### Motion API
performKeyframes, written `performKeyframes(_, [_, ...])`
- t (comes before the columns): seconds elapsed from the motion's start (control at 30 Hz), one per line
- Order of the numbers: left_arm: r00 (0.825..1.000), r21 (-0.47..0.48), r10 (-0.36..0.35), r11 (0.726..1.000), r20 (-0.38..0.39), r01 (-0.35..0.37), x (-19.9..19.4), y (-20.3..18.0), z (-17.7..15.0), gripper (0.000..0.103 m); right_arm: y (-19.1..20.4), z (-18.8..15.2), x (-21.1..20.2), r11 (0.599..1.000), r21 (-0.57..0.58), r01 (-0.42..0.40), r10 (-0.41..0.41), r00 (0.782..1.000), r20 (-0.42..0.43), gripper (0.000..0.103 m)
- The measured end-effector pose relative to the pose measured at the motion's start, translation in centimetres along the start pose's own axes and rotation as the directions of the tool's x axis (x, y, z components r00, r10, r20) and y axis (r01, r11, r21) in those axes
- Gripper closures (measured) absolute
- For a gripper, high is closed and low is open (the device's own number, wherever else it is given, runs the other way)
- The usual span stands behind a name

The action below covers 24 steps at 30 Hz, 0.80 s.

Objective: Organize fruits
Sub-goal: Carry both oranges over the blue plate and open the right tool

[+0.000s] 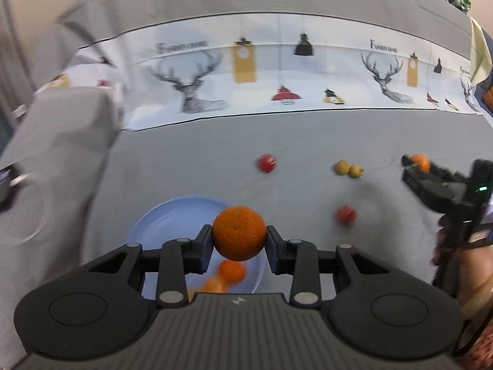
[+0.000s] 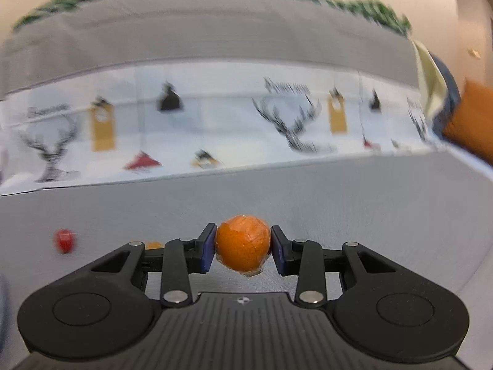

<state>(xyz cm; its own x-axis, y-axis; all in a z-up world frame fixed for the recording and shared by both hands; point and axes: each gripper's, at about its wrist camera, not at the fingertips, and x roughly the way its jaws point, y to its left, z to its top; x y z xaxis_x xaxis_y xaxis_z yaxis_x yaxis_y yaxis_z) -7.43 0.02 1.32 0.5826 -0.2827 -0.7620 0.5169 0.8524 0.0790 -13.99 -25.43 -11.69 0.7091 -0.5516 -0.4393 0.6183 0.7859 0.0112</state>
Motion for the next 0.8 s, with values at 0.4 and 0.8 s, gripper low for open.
performKeyframes(0.4, [0.999,-0.076,-0.041,0.996,0.012,0.041,-8.1,5.9,-8.2,0.063,5.1,0.4,-21.4,0.911,-0.153,-0.382,0.383,0.923,-0.026,0.064])
performKeyframes(0.8, [0.996,-0.127,0.007,0.992,0.087,0.004,-12.4,7.7,-12.8,0.063,11.4,-1.2,-30.9,0.798,-0.243,-0.551,0.546,0.832,-0.094,0.064])
